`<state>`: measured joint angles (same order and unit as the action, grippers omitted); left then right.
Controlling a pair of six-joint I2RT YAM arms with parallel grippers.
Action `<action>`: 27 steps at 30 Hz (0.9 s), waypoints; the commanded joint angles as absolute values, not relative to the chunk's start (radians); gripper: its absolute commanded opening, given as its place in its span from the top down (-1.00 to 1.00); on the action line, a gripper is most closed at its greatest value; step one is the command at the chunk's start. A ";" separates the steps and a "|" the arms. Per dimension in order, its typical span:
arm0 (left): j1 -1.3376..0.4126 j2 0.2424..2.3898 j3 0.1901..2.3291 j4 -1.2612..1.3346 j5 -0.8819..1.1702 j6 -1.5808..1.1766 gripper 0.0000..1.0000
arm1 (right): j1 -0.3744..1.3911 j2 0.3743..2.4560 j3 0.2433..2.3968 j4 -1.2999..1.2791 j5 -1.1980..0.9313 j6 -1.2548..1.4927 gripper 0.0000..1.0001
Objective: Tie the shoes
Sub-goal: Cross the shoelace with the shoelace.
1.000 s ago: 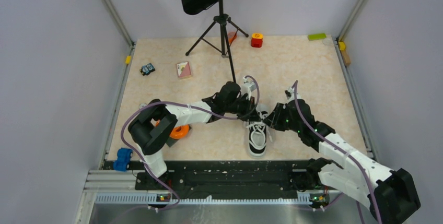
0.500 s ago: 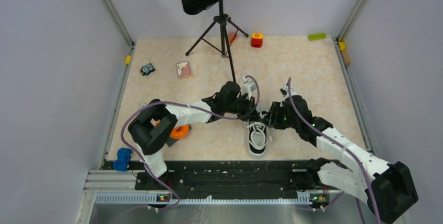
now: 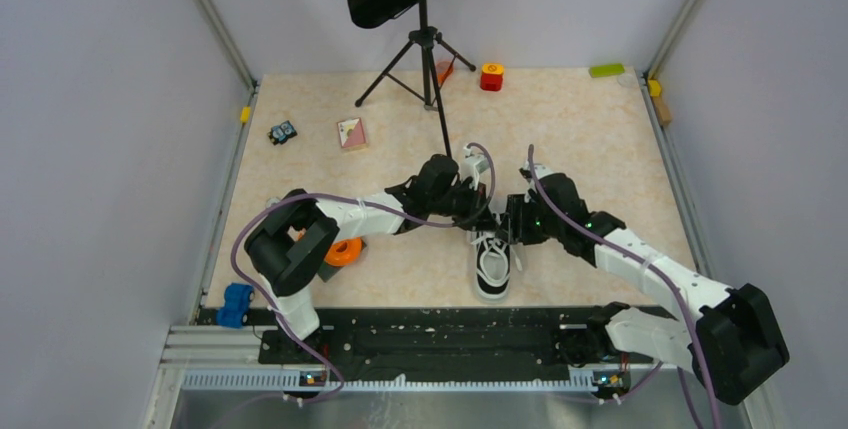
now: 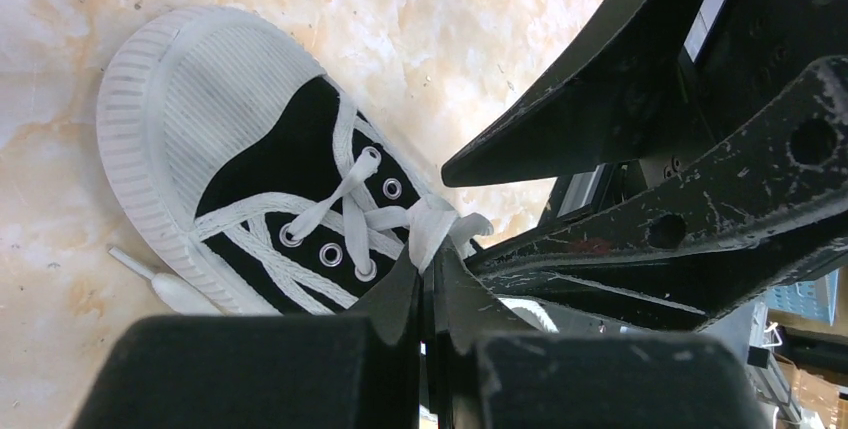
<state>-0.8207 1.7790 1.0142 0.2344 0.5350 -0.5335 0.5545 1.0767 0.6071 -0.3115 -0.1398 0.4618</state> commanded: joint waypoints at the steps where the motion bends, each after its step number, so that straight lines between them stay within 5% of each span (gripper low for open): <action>1: -0.822 1.747 1.022 0.284 0.567 -0.543 1.00 | 0.563 1.083 0.650 -0.283 -0.153 0.424 0.09; 8: -0.822 1.746 1.020 0.284 0.578 -0.541 1.00 | 0.561 1.085 0.631 -0.239 -0.144 0.444 0.47; 22: -0.822 1.735 1.009 0.294 0.596 -0.548 1.00 | 0.545 1.100 0.597 -0.176 -0.137 0.475 0.48; 27: -0.823 1.732 1.006 0.296 0.600 -0.549 1.00 | 0.545 1.091 0.583 -0.161 -0.114 0.489 0.91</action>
<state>-0.8139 1.7786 1.0115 0.2459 0.5423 -0.5434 0.5510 1.0958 0.5941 -0.2523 -0.1555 0.4725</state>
